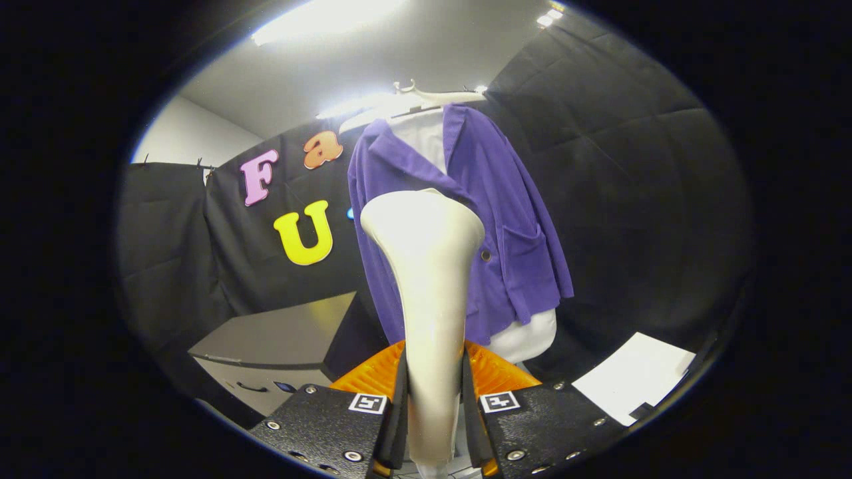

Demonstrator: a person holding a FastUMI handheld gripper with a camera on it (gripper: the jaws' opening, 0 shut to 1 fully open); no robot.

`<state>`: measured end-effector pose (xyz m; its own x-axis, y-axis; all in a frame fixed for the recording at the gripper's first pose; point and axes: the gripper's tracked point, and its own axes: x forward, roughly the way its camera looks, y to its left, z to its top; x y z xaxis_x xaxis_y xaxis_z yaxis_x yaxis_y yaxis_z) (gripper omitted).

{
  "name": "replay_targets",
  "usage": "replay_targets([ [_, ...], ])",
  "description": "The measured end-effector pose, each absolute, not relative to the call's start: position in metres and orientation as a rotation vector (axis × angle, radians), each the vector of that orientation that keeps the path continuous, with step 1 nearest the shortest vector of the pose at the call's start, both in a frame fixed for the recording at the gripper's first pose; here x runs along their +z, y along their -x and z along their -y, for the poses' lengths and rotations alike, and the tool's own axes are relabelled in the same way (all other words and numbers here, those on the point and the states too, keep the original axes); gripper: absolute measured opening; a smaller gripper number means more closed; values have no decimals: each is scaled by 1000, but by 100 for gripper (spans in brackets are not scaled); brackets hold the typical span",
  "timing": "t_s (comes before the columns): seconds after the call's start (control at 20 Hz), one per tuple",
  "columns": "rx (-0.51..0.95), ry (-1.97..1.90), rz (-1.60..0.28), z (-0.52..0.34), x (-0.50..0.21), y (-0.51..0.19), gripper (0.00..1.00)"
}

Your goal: Iron the clothes twice with a garment steamer, once on the left side and once on the right side.

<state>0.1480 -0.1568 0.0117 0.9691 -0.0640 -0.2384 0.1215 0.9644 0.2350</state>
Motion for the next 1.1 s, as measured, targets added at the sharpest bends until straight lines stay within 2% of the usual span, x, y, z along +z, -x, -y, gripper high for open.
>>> replay_targets([
  [0.65, -115, -238, 19, 221, 158, -261, 36],
  [1.1, -176, -263, 125, 267, 197, -345, 36],
])
